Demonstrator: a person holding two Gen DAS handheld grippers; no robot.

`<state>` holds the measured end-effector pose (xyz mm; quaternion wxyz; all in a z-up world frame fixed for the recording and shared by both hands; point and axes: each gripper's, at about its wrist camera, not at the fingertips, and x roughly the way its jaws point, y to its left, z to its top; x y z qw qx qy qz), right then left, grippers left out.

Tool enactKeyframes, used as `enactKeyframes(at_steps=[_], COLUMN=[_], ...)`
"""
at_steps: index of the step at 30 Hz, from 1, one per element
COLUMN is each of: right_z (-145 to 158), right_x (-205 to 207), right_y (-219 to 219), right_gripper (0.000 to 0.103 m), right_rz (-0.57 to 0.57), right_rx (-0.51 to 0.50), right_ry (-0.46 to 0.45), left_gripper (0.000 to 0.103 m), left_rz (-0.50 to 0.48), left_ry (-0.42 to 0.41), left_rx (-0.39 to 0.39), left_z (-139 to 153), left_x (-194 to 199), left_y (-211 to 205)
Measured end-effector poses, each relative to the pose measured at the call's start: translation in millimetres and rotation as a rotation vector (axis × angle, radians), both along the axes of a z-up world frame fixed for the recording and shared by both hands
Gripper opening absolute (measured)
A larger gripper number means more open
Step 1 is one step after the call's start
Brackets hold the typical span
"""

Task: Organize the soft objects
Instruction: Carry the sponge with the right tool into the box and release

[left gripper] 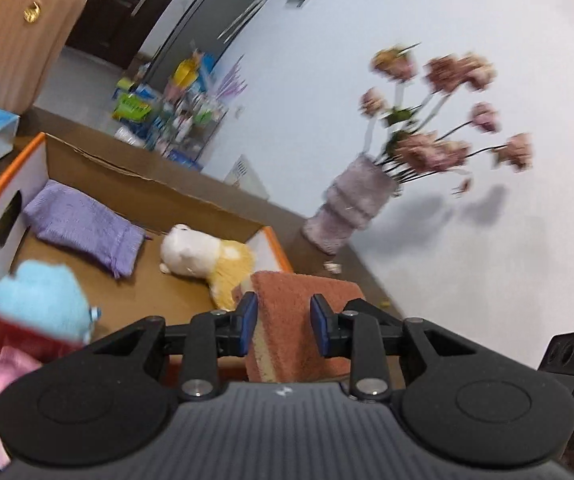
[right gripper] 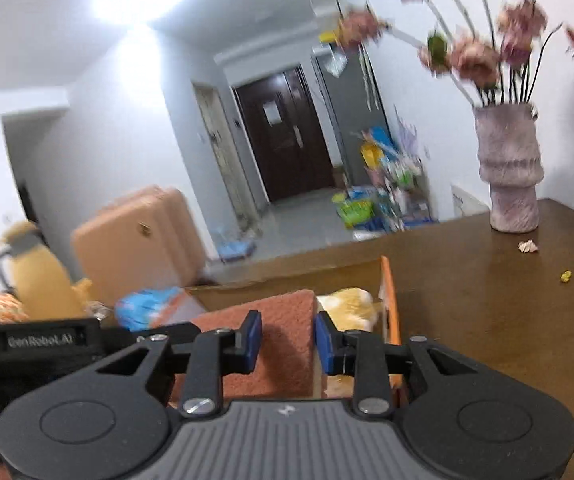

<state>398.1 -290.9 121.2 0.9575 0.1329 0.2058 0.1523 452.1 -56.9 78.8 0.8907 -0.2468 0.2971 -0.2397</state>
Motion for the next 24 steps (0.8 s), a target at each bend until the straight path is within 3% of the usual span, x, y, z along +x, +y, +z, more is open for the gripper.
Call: enactKeyframes(at_steps=[6,9,12,16,24], right_z=[-33,-46,-47,-36,11], right_x=[61,72,65,57,9], right_y=[-5,-3,3,0,-9], right_gripper=[0.029,0.031,0.036,0.039,0.041], right_rz=[-0.024,-0.042,-0.047,-0.049,-0.055], right_rx=[-0.024,-0.048,-0.091,-0.094,-0.094], right_ry=[0.137,0.198,0.185,0.156,0.053], left_gripper=[0.029,0.03,0.03,0.031,0.043], left_rz=[-0.021,-0.034,-0.048,-0.049,0.015], left_ry=[0.112,0.151,0.151,0.125,-0.028], left_rx=[0.059,0.079,0.095,0.129,0.191], left_z=[-43,-58,-64,-54,9], left_x=[53,62,61,51,-8], left_y=[-14,-20,-26,-29,-2])
